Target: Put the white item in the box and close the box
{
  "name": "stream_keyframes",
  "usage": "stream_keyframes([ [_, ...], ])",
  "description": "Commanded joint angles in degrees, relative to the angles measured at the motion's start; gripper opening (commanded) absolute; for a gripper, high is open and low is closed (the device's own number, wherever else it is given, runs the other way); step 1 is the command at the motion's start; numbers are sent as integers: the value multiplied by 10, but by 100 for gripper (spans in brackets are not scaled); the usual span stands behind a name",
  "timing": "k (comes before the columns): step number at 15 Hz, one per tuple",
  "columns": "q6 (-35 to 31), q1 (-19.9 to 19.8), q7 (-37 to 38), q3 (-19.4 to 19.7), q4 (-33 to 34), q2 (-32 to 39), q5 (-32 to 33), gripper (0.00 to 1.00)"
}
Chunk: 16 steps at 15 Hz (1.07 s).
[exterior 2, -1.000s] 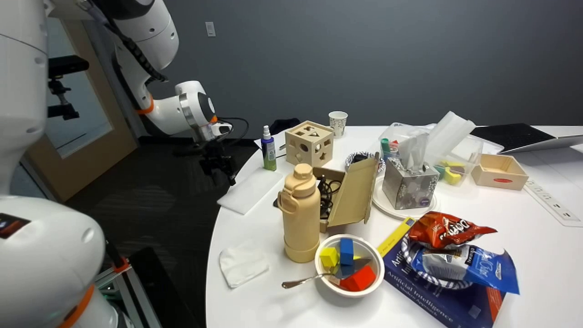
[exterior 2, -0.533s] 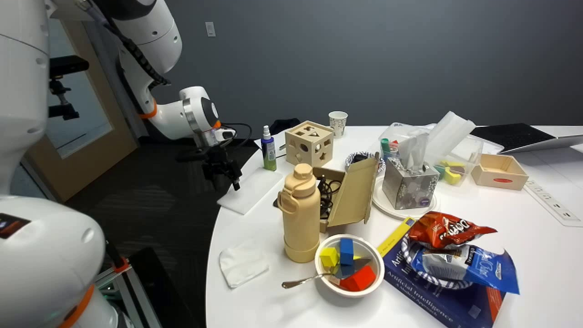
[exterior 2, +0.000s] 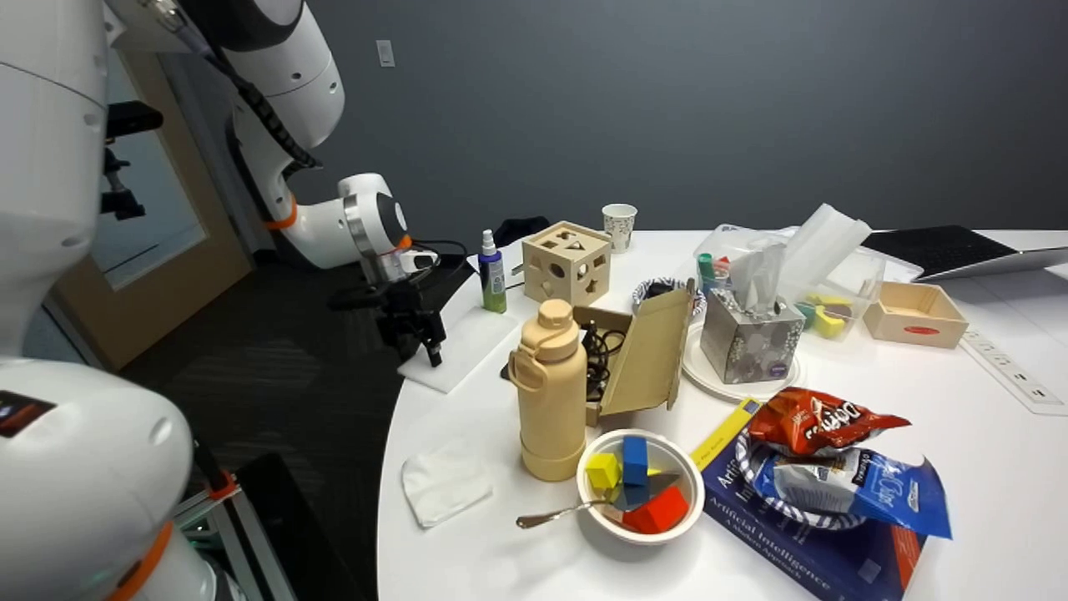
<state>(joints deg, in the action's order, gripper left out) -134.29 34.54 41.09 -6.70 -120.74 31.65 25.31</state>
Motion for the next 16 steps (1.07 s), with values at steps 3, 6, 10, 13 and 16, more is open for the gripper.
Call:
stream_keyframes([
  [3,8,1,-14,-4,14,13,-17,35],
  [6,11,0,-15,-6,14,12,-19,26],
  [10,8,0,-21,-15,10,4,-28,18],
  [13,16,4,-19,-20,-2,-30,-28,7],
  [16,30,5,-5,-21,-28,-81,-28,2],
])
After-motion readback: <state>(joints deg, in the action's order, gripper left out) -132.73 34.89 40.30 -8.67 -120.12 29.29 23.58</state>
